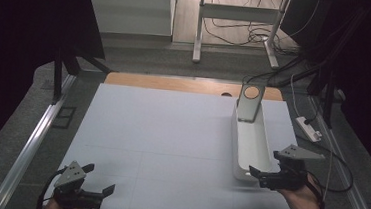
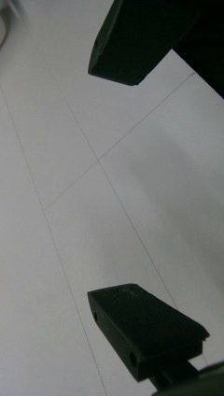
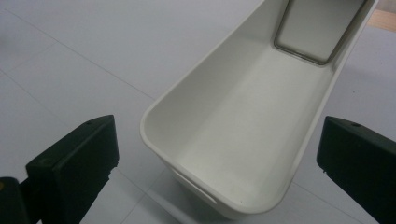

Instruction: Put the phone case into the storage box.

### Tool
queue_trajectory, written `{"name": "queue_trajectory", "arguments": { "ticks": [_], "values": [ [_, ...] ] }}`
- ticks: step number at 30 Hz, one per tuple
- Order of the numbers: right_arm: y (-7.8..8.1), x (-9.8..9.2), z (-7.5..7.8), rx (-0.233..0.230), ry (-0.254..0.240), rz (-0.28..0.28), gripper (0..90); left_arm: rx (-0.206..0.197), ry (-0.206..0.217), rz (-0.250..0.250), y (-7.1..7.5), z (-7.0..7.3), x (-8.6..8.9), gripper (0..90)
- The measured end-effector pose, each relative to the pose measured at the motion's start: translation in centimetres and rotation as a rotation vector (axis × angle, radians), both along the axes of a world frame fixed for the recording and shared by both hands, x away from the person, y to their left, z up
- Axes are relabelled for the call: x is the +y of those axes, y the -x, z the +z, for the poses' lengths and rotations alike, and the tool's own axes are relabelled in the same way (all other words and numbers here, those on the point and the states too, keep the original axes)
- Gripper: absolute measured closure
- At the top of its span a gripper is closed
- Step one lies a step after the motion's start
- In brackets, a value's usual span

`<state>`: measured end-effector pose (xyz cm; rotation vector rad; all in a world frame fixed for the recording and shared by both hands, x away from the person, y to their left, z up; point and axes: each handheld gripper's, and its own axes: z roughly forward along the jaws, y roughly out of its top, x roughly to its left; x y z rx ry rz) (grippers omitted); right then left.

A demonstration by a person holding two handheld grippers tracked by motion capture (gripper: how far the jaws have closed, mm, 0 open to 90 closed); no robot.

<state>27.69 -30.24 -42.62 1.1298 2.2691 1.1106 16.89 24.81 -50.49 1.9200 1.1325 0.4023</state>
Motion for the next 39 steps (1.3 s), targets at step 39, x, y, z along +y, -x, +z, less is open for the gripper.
{"name": "queue_trajectory", "arguments": {
  "ticks": [39],
  "values": [
    [4.1, -2.7, -1.6, 0.017, 0.012, -0.082, 0.0, -0.005, 0.010, 0.023, 0.1, 0.0, 0.2, 0.0]
  ]
}}
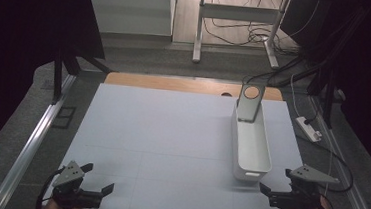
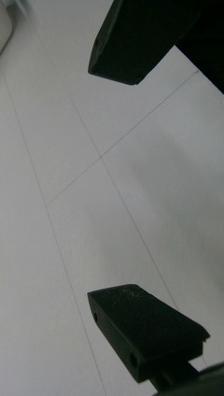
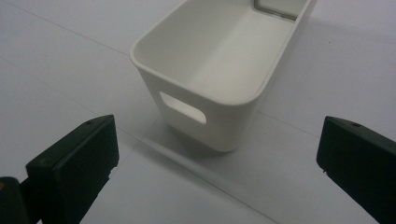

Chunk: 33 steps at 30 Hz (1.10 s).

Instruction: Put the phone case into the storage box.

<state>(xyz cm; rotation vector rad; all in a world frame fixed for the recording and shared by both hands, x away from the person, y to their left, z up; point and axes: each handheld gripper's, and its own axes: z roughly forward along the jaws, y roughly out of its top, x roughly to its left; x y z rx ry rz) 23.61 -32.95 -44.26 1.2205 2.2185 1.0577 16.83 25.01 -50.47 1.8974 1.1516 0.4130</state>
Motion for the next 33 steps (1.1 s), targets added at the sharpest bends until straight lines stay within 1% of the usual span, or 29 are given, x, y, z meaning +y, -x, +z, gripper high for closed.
{"name": "queue_trajectory", "arguments": {
  "ticks": [3, 8, 11, 17, 20, 27, 30, 32, 33],
  "values": [
    [0.2, -0.2, -0.4, 0.010, 0.013, -0.008, 0.0, -0.002, -0.005, 0.003, 0.0, 0.0, 0.0, 0.0],
    [0.5, -0.4, -0.7, 0.019, 0.013, -0.016, 0.0, -0.004, -0.007, 0.002, 0.0, 0.0, 0.1, 0.0],
    [0.7, -0.5, -1.1, 0.026, 0.027, -0.026, 0.0, -0.005, -0.005, 0.002, 0.0, 0.0, 0.1, 0.0],
    [1.0, -0.9, -1.7, 0.038, 0.034, -0.037, 0.0, -0.005, -0.007, 0.000, 0.0, 0.0, 0.1, 0.0],
    [1.1, -1.0, -2.0, 0.045, 0.052, -0.043, 0.0, -0.006, -0.003, 0.001, 0.2, 0.0, 0.2, 0.0],
    [1.2, -1.1, -2.7, 0.065, 0.085, -0.056, 0.0, -0.008, 0.004, 0.014, 0.3, 0.0, 0.6, 0.0],
    [1.1, -1.2, -2.7, 0.070, 0.079, -0.067, 0.0, -0.008, -0.008, 0.009, 0.3, 0.0, 0.5, 0.0],
    [1.0, -1.2, -2.8, 0.085, 0.084, -0.083, 0.0, -0.008, -0.008, 0.009, 0.3, 0.0, 0.5, 0.0],
    [1.0, -1.2, -2.8, 0.085, 0.084, -0.083, 0.0, -0.005, -0.009, 0.009, 0.3, 0.0, 0.5, 0.0]
  ]
}}
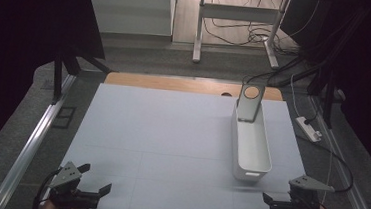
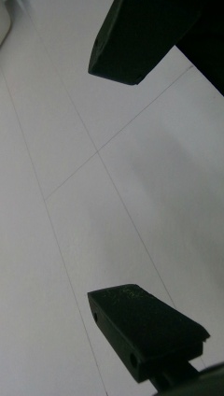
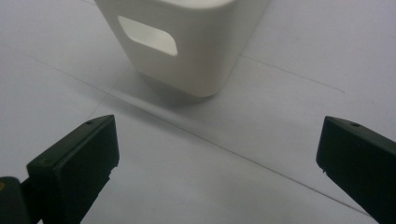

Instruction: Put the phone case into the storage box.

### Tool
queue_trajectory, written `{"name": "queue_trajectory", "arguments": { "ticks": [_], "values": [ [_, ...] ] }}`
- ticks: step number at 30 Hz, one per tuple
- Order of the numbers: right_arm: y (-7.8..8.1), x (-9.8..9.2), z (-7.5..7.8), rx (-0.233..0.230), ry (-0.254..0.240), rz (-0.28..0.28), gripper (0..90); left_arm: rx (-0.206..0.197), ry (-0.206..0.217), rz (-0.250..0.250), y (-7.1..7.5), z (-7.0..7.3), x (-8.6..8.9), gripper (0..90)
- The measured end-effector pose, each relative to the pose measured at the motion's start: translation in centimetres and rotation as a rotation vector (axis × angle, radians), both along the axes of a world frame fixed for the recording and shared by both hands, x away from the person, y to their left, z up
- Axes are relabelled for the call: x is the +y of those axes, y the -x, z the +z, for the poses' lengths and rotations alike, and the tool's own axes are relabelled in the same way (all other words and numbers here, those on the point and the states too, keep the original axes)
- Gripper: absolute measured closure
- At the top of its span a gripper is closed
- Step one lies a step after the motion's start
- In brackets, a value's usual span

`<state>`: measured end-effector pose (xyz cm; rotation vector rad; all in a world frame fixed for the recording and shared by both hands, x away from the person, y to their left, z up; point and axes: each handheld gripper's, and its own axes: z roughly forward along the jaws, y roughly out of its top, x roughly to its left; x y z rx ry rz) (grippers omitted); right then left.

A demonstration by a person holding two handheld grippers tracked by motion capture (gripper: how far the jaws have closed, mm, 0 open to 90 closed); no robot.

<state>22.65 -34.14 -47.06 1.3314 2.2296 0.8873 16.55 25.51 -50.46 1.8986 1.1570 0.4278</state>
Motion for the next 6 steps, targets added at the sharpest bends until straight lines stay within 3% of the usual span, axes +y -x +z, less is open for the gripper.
{"name": "queue_trajectory", "arguments": {
  "ticks": [2, 6],
  "values": [
    [-0.26, 0.05, -0.17, 0.024, 0.009, -0.010, 0.0, 0.001, 0.001, 0.000, 0.00, 0.00, 0.01, 0.0],
    [-0.27, 0.19, -0.24, 0.026, 0.028, -0.008, 0.0, 0.002, 0.003, -0.002, -0.06, 0.04, -0.03, 0.0]
  ]
}}
